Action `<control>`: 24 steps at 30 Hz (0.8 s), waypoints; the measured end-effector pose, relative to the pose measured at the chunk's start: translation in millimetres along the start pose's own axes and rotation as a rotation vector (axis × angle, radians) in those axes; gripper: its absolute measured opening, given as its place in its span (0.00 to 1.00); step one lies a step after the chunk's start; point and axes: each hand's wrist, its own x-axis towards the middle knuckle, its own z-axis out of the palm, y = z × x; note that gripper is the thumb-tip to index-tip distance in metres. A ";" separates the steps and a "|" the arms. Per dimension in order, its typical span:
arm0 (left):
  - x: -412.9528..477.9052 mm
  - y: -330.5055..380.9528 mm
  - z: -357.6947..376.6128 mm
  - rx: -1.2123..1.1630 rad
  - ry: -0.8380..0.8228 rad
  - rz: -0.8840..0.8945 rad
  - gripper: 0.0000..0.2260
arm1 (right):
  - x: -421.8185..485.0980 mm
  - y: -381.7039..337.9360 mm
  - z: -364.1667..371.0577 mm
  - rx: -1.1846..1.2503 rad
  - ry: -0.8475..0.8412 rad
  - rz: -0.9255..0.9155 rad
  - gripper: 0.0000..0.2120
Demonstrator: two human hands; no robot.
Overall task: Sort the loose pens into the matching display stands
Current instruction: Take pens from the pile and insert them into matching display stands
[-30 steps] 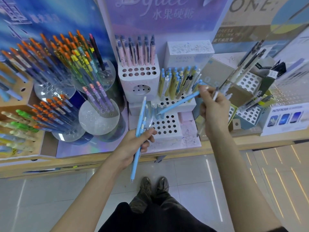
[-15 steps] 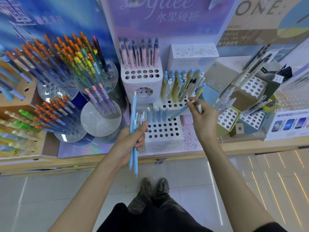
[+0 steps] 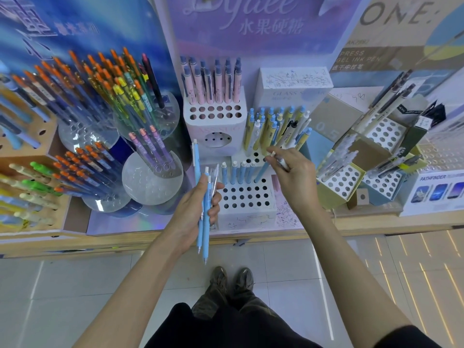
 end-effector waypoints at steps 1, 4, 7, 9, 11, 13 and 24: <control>0.0 0.3 -0.2 -0.009 -0.004 0.003 0.18 | -1.5 0.5 -0.4 -0.007 0.003 -0.009 0.12; -0.8 1.0 -0.6 -0.016 -0.016 0.010 0.16 | -2.1 -1.7 -0.5 -0.003 0.009 -0.025 0.12; -2.3 1.1 0.3 -0.012 -0.018 0.009 0.14 | 1.3 -0.8 9.9 -0.076 -0.048 -0.003 0.10; -3.6 1.7 1.0 0.004 -0.016 0.016 0.12 | 0.6 1.0 17.7 -0.081 -0.078 0.031 0.10; -4.8 2.4 1.0 0.027 -0.022 0.029 0.11 | 0.5 2.8 19.6 -0.064 -0.085 0.052 0.10; -5.8 3.1 0.5 0.051 -0.032 0.045 0.11 | 0.0 1.3 17.9 -0.050 -0.109 0.079 0.13; 0.5 1.2 17.1 0.135 0.067 0.105 0.09 | -28.2 -60.9 -8.6 0.486 -0.438 0.421 0.05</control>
